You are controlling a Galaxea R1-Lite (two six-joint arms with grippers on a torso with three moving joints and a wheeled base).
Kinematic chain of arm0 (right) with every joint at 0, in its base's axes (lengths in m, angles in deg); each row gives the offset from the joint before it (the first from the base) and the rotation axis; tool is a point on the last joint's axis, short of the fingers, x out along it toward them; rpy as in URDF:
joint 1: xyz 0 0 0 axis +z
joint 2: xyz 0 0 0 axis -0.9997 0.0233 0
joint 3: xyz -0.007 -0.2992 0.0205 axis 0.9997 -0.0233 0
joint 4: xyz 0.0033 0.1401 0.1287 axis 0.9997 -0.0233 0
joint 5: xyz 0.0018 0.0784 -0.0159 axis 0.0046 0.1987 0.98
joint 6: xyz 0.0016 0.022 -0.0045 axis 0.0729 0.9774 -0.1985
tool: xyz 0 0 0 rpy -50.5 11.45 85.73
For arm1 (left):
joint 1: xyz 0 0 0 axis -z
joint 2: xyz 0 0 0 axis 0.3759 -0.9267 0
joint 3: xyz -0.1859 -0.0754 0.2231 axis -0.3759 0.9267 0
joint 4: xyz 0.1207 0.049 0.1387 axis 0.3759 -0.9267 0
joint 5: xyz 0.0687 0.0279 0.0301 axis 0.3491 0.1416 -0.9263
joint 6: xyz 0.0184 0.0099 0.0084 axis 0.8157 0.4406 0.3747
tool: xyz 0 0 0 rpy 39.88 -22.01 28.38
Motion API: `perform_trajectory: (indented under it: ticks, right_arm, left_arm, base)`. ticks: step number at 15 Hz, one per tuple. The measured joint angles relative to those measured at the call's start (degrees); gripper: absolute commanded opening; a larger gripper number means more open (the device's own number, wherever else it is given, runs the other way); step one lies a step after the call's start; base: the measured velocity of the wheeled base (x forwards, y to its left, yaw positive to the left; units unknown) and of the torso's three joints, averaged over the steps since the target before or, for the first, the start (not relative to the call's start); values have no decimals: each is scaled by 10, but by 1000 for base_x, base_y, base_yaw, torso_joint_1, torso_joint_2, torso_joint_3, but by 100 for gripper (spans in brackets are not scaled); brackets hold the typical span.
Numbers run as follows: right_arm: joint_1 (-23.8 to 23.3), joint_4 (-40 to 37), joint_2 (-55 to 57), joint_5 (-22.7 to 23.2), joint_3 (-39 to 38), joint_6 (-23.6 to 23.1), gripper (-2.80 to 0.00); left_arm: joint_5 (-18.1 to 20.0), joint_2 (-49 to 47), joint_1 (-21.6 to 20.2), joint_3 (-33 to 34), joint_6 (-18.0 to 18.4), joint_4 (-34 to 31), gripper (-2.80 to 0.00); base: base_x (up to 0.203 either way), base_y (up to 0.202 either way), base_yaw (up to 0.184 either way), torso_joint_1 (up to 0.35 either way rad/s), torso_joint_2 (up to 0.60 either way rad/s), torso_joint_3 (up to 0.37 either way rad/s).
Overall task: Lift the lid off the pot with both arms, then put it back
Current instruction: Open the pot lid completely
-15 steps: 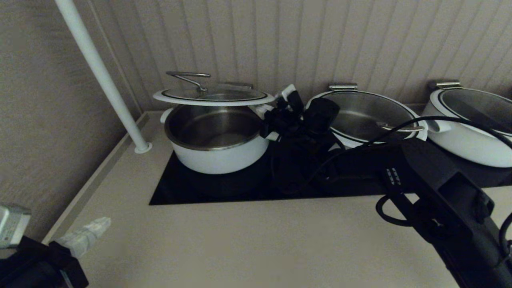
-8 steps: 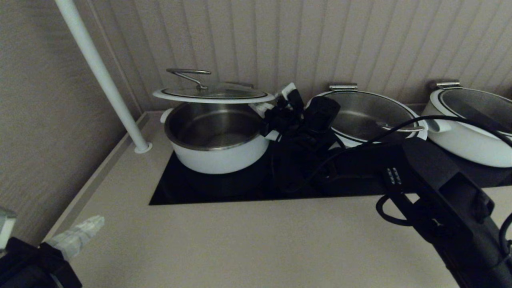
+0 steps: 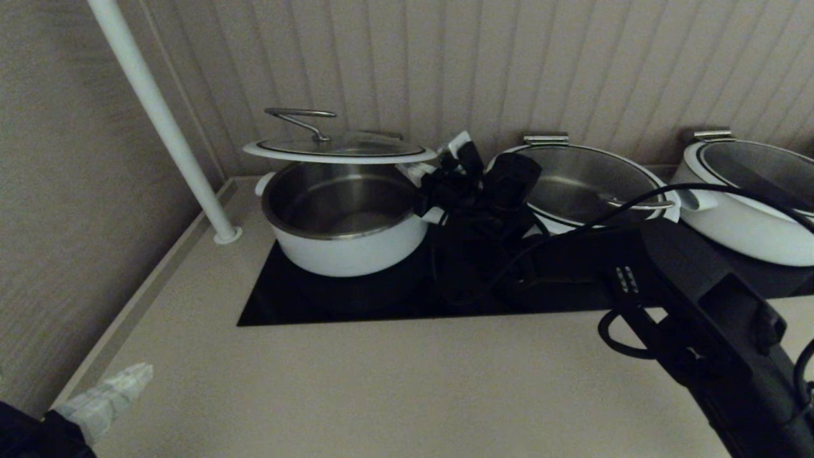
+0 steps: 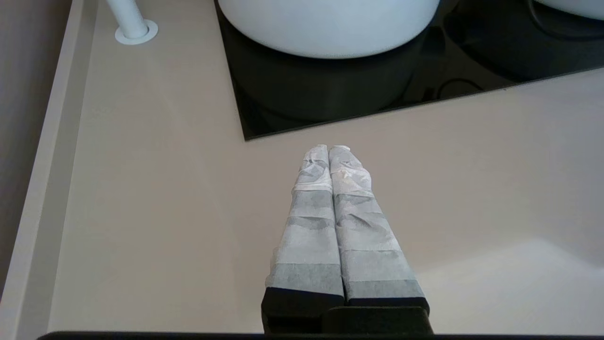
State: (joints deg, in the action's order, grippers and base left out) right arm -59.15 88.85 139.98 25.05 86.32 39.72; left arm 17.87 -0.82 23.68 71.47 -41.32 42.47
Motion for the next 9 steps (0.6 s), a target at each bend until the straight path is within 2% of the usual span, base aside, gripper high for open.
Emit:
perform_trajectory:
  ticks: [4, 9]
  right_arm:
    - [-1, 0, -1, 0, 0, 0, -280]
    - [-2, 0, -3, 0, 0, 0, -280]
  left_arm:
    - [0, 76, 1, 0, -1, -83, -280]
    - [3, 190, 1, -23, -4, -234, -280]
  base:
    - [0, 0, 0, 0, 0, 0]
    - [0, 0, 0, 0, 0, 0]
